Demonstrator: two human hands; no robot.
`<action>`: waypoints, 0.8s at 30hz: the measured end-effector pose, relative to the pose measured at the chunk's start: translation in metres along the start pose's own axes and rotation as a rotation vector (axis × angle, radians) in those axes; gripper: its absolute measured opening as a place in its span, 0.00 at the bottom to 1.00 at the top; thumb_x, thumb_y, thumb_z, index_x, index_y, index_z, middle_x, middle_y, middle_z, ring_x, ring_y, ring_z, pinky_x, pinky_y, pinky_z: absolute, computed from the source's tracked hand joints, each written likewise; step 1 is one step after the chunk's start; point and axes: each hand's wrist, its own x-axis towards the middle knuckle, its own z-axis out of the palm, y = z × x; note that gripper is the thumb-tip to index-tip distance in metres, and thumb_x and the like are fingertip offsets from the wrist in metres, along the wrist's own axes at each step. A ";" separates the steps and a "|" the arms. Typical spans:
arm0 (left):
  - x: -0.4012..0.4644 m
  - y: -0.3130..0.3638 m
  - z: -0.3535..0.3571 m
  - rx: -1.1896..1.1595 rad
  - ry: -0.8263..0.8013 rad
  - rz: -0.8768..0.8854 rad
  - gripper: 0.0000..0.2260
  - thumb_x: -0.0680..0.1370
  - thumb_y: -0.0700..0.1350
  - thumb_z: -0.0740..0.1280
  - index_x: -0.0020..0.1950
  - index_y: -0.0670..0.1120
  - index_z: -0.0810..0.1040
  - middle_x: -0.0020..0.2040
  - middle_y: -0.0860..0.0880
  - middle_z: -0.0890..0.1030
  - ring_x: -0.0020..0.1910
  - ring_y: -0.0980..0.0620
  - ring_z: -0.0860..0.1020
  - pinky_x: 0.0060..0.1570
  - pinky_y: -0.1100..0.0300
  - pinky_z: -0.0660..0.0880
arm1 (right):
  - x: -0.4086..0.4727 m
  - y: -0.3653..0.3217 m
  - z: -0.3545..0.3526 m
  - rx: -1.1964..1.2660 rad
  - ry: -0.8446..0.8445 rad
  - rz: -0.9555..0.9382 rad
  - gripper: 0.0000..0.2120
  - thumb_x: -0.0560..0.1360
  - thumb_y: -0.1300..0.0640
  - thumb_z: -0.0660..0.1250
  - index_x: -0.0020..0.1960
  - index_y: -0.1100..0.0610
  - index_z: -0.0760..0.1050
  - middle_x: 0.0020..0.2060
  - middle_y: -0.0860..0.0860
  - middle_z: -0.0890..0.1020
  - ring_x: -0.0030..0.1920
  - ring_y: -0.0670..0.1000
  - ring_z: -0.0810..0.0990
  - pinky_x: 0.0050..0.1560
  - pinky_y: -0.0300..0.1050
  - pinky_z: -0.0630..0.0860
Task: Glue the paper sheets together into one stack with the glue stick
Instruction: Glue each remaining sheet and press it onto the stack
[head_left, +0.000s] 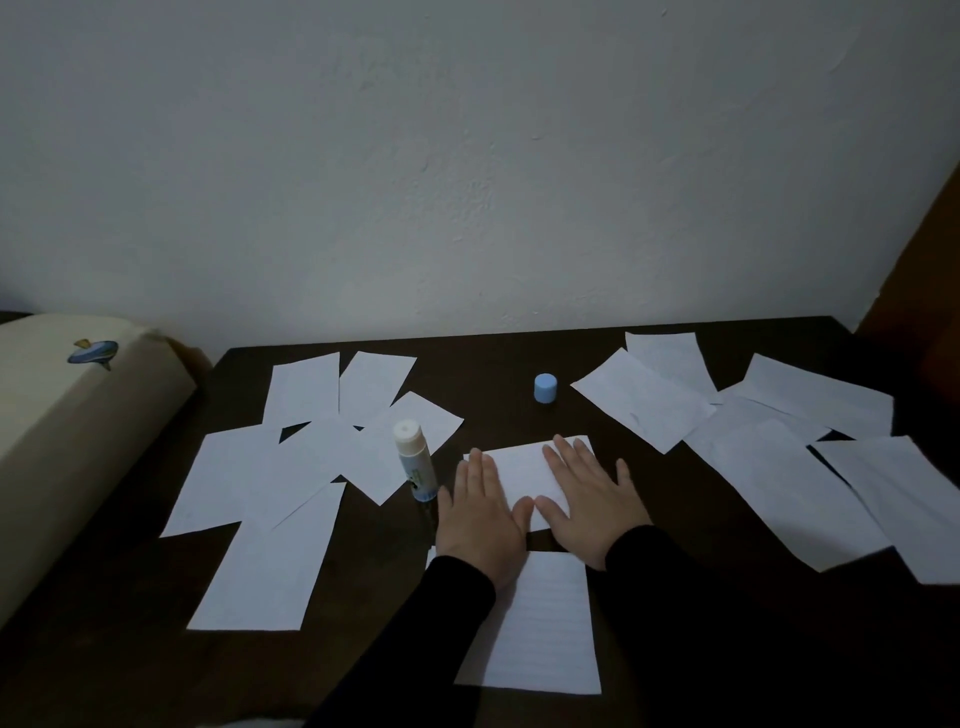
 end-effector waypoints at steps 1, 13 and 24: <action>0.000 0.000 -0.001 -0.003 -0.012 -0.007 0.31 0.82 0.60 0.44 0.79 0.45 0.40 0.79 0.47 0.40 0.78 0.48 0.41 0.74 0.46 0.45 | -0.001 0.000 0.000 0.008 -0.011 0.018 0.32 0.81 0.39 0.45 0.79 0.49 0.37 0.78 0.47 0.38 0.77 0.50 0.37 0.74 0.61 0.40; -0.018 -0.017 -0.004 0.035 -0.065 0.019 0.29 0.83 0.55 0.48 0.79 0.45 0.41 0.79 0.48 0.42 0.78 0.47 0.43 0.75 0.46 0.47 | -0.032 0.007 -0.002 0.004 -0.119 0.133 0.31 0.83 0.45 0.44 0.78 0.55 0.34 0.77 0.50 0.35 0.77 0.51 0.35 0.73 0.66 0.40; -0.050 -0.046 -0.033 -0.320 0.436 0.148 0.08 0.79 0.52 0.62 0.49 0.49 0.77 0.45 0.52 0.80 0.43 0.56 0.76 0.43 0.65 0.71 | -0.029 0.006 -0.014 0.037 0.154 0.144 0.28 0.80 0.37 0.51 0.75 0.49 0.60 0.74 0.50 0.62 0.75 0.54 0.58 0.73 0.63 0.51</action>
